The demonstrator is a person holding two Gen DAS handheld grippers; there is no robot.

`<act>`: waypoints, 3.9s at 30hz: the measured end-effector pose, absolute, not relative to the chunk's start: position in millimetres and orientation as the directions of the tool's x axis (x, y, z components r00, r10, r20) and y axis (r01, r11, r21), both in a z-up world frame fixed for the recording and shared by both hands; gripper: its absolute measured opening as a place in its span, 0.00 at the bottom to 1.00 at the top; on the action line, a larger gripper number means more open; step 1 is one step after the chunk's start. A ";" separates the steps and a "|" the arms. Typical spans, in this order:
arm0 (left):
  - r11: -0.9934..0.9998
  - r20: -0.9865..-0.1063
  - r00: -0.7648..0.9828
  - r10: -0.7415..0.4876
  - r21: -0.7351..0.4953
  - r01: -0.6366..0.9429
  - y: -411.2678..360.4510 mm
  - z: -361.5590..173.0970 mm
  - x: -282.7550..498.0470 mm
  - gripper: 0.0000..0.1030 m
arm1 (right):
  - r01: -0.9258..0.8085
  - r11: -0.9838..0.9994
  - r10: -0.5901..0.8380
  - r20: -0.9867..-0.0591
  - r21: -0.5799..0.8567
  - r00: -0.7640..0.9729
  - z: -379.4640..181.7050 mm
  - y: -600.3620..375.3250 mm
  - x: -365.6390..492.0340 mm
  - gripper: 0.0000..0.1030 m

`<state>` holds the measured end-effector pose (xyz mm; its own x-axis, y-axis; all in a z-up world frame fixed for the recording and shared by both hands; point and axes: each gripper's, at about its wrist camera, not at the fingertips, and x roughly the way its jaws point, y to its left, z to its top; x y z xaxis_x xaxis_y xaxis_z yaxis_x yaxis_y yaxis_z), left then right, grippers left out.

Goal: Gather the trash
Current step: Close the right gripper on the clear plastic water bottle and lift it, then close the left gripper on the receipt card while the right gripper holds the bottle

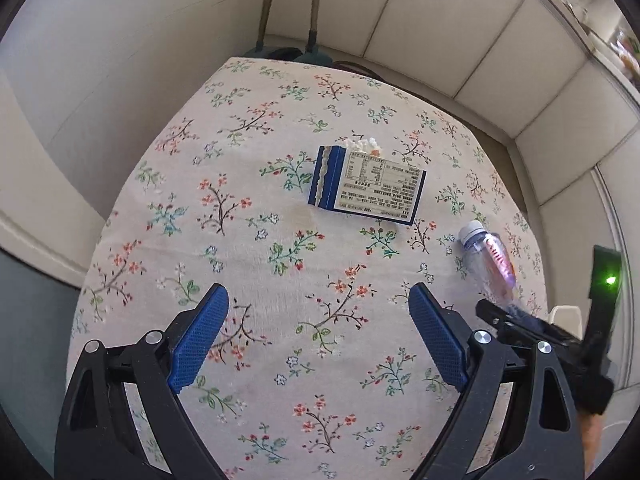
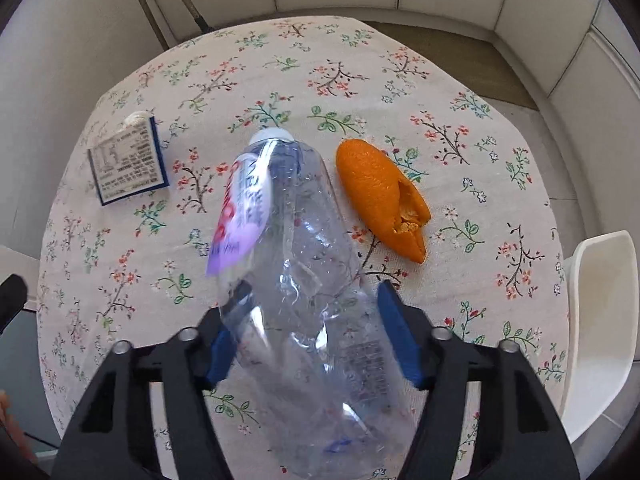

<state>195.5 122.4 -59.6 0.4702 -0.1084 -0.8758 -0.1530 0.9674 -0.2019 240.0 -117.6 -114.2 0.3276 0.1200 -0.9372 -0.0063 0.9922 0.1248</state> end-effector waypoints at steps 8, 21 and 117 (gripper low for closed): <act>0.965 -0.897 0.437 0.071 0.173 0.197 68.7 -77.4 241.7 0.85 | 0.002 0.981 0.180 -0.925 0.192 0.334 -99.2 -140.1 232.4 0.34; 0.702 -0.878 0.373 0.299 0.467 0.538 14.8 -121.3 300.8 0.85 | 0.008 0.977 0.198 -0.923 0.212 0.330 -93.4 -161.9 237.1 0.34; 0.891 -0.715 0.571 -0.404 -0.449 0.068 68.0 8.1 165.3 0.56 | -0.152 0.974 0.222 -0.854 0.169 0.470 -15.4 -161.1 139.1 0.19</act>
<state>165.3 68.0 8.1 0.5712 -0.4037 -0.7146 0.0677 0.8909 -0.4492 139.1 -161.1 -15.4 0.4699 0.2218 -0.8544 -0.1521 0.9738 0.1691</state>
